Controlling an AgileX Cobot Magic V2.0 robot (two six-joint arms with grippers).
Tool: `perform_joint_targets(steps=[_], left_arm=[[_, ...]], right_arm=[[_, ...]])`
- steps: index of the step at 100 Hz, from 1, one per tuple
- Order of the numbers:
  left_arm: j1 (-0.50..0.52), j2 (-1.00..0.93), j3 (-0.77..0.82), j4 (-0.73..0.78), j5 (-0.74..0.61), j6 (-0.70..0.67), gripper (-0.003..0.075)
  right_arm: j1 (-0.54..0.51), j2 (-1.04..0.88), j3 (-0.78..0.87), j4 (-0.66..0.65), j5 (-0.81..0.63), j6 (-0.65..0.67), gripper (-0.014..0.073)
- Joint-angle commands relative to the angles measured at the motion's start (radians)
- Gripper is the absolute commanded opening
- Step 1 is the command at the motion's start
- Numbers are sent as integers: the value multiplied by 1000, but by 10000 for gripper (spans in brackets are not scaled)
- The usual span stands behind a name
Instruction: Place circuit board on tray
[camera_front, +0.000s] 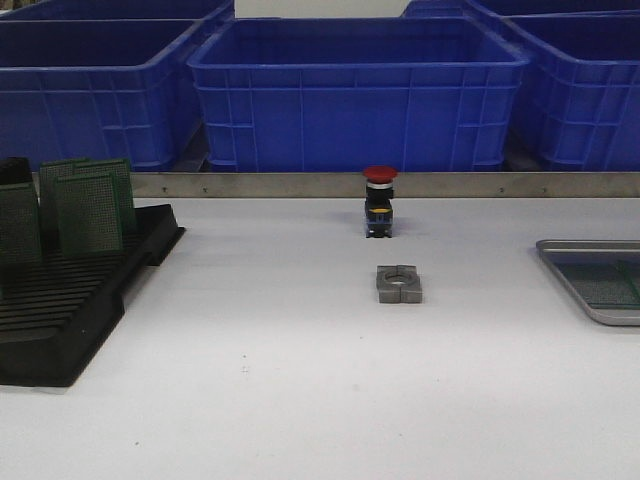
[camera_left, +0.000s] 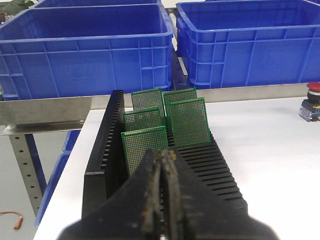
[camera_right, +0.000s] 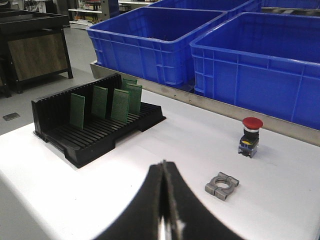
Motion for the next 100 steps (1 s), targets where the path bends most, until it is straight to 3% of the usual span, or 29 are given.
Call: perform_joint_targets(steps=[1, 67, 81, 90, 100], left_arm=[[0, -32, 48, -11, -82, 1, -20], [0, -32, 48, -11, -82, 1, -20], [0, -32, 48, -11, -82, 1, -20], [0, -32, 48, -11, -82, 1, -20], [0, -32, 48, -11, -82, 1, -20]], right_arm=[[1, 9, -24, 15, -14, -9, -60], [1, 9, -24, 15, -18, -9, -60], [-26, 5, -21, -20, -205, -8, -60], [-75, -9, -15, -126, -292, 47, -60], [-150, -36, 1, -388, -299, 293, -60]])
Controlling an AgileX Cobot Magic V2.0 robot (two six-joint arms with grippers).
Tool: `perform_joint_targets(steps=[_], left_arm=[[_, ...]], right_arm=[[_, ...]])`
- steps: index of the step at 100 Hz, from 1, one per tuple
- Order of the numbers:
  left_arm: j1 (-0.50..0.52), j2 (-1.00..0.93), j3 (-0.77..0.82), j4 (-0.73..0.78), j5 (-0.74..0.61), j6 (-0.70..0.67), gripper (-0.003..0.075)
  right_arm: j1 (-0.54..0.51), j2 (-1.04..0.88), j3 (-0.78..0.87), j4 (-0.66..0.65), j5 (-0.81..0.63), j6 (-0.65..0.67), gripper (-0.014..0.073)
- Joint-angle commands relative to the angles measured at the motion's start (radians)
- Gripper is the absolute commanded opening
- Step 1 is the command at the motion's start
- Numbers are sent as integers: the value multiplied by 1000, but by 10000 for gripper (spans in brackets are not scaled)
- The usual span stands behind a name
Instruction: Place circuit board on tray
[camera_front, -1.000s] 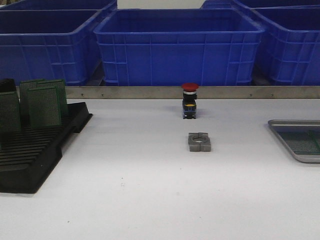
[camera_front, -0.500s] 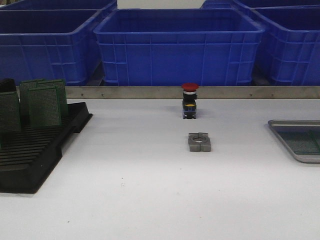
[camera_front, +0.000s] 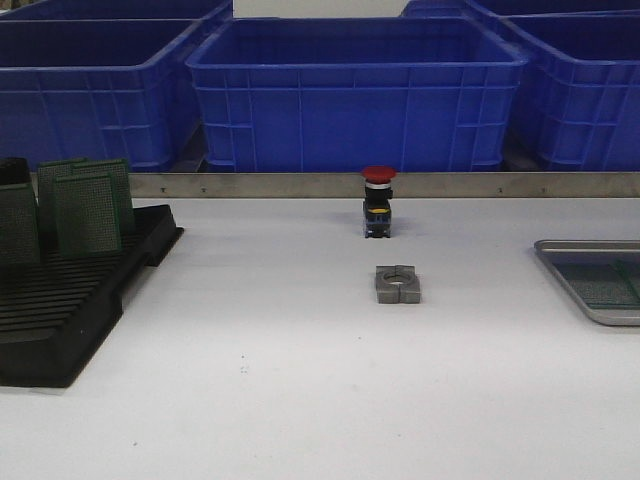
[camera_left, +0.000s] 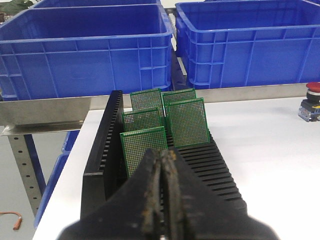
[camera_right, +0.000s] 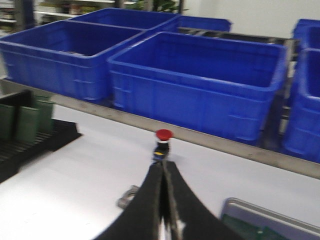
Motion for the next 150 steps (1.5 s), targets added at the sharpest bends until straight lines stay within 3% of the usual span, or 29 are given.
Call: perform_joint_targets(steps=[1, 22, 32, 35, 41, 150], left_arm=[[0, -32, 48, -9, -82, -3, -20], [0, -32, 48, -9, -82, -3, -20], [0, -32, 48, -9, -82, -3, -20], [0, -32, 48, -9, -82, -3, -20], [0, -32, 48, -9, -82, -3, -20], [0, -31, 48, -9, -80, -3, -20]], right_arm=[[-63, -16, -12, -245, -58, 212, -60], [-187, -128, 110, -932, -93, 922, -60], [-237, -215, 212, -1123, -195, 1148, -60], [-250, -242, 212, -1158, -168, 1199, -60], [-260, -273, 212, -1207, -140, 1226, -60], [-258, -269, 210, -1199, -125, 1227, -60]])
